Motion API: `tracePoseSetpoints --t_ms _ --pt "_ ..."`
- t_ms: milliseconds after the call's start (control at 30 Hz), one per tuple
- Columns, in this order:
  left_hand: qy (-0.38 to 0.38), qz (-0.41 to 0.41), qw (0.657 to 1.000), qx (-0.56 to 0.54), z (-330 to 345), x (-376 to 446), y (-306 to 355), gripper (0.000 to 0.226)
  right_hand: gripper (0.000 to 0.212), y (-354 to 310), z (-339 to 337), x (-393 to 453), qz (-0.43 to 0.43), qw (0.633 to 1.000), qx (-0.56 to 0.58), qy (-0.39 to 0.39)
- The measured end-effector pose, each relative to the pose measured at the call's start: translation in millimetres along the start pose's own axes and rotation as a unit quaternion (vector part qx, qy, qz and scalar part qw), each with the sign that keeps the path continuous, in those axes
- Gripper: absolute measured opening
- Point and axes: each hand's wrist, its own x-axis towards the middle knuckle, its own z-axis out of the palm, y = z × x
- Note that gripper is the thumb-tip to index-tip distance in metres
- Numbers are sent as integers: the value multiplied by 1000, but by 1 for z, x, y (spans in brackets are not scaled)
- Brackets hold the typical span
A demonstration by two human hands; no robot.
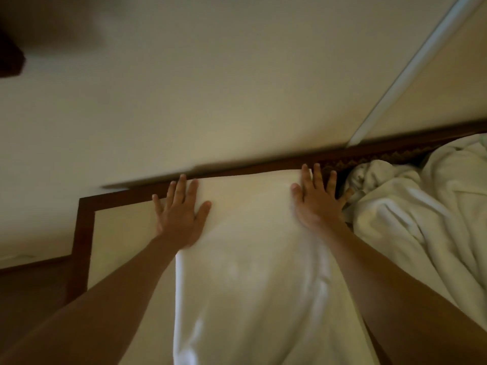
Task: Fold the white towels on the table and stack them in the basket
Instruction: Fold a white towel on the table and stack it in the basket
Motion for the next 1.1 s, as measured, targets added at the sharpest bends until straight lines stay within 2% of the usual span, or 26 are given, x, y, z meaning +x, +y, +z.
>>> tracePoseSetpoints --t_ms 133,200,300,400,467,733,833,967,1033,1100 --pt "-20 -56 998 0 -1 -16 -17 76 67 -21 3 -7 -38 998 -47 -3" --pt "-31 -99 995 -9 -3 -28 -31 79 68 -30 6 -17 -80 994 -75 26" --pt "0 -153 988 17 -5 -52 -46 80 69 -51 15 -41 -136 985 -93 46" --pt "13 -105 994 -12 -2 -69 -30 84 73 -65 33 -51 -185 978 -96 2" --pt "-4 -83 996 -27 4 -68 -20 84 75 -63 37 -45 -175 980 -91 -3" --pt "13 -79 997 -15 -3 -17 -32 78 80 -77 35 -10 -137 988 -68 16" --pt "-11 -85 996 -1 -10 -4 -32 75 82 -83 31 -2 -134 989 -60 7" --pt "-83 -97 992 11 -31 5 -32 77 81 -86 11 9 -122 991 -39 -28" --pt "-88 -81 993 -21 -40 -11 -26 73 77 -82 6 -5 -108 992 -60 -24" --pt "-46 -48 993 -97 -44 -51 -22 62 71 -76 9 -41 -108 994 -34 1"
